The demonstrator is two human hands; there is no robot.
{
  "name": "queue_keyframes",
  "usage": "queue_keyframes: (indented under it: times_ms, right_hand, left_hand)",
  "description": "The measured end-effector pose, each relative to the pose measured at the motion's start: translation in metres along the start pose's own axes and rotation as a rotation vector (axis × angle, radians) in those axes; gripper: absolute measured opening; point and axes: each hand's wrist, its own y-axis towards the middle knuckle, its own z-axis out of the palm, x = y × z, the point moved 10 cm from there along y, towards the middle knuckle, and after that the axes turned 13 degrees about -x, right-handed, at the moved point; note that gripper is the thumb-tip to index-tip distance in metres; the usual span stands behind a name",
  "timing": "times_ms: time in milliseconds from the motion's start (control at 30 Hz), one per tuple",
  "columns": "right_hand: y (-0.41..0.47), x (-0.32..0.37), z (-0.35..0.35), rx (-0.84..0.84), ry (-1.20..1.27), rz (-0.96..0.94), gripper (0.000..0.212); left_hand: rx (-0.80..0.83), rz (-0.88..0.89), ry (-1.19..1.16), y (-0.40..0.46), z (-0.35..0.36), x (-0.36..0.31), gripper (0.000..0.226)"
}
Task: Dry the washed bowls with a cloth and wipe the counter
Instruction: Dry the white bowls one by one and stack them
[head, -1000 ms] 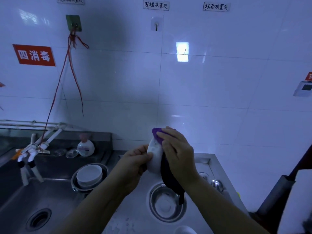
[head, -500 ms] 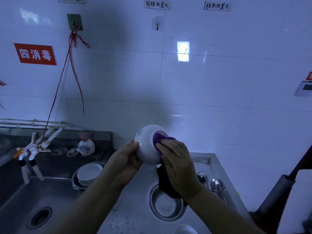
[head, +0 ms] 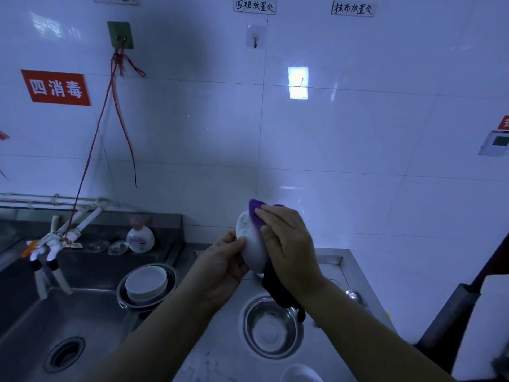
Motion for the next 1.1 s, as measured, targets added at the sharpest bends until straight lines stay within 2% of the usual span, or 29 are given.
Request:
queue_keyframes:
  times_ms: [133,233,367,433,500,567,633,767,833,900,1000,1100]
  right_hand:
    - [-0.018,0.014,0.009,0.019,-0.046,-0.133,0.032]
    - [-0.04,0.02,0.009,-0.021,-0.11,-0.242,0.031]
    - [-0.061,0.017,0.003,-0.051,-0.16,-0.348,0.035]
    - [-0.055,0.009,-0.004,-0.091,-0.106,-0.307,0.034]
    - [-0.04,-0.005,-0.012,-0.143,-0.022,-0.127,0.03]
    - [-0.029,-0.016,-0.017,-0.185,0.016,0.007,0.034]
    - [-0.028,-0.01,-0.017,-0.178,-0.026,-0.036,0.034]
    - [-0.047,0.013,-0.005,-0.12,-0.15,-0.255,0.033]
    - [-0.052,0.015,-0.005,-0.125,-0.157,-0.289,0.03]
    - [-0.05,0.005,-0.014,-0.172,-0.093,-0.214,0.029]
    - [-0.046,-0.023,-0.024,-0.209,0.027,0.07,0.037]
    - [-0.047,-0.043,-0.026,-0.224,0.167,0.326,0.036]
  left_hand:
    - [-0.031,-0.051,-0.053,0.0,0.0,0.006,0.02]
    - [-0.029,-0.076,-0.146,-0.001,0.001,0.003,0.039]
    - [-0.094,-0.144,-0.309,0.0,-0.002,0.007,0.037]
    - [-0.115,-0.152,-0.352,-0.001,-0.001,0.01,0.031]
    - [-0.141,-0.127,-0.362,-0.002,-0.002,0.012,0.023]
    - [-0.149,-0.115,-0.378,-0.003,-0.001,0.014,0.022]
    - [-0.134,-0.127,-0.396,-0.003,0.001,0.016,0.023]
    - [-0.107,-0.191,-0.43,-0.003,0.004,0.021,0.032]
    - [-0.12,-0.207,-0.434,-0.004,0.005,0.024,0.032]
    - [-0.136,-0.183,-0.418,-0.005,0.005,0.022,0.026]
    - [-0.151,-0.15,-0.406,-0.003,0.002,0.021,0.023]
    - [-0.115,-0.149,-0.37,-0.001,-0.001,0.021,0.027]
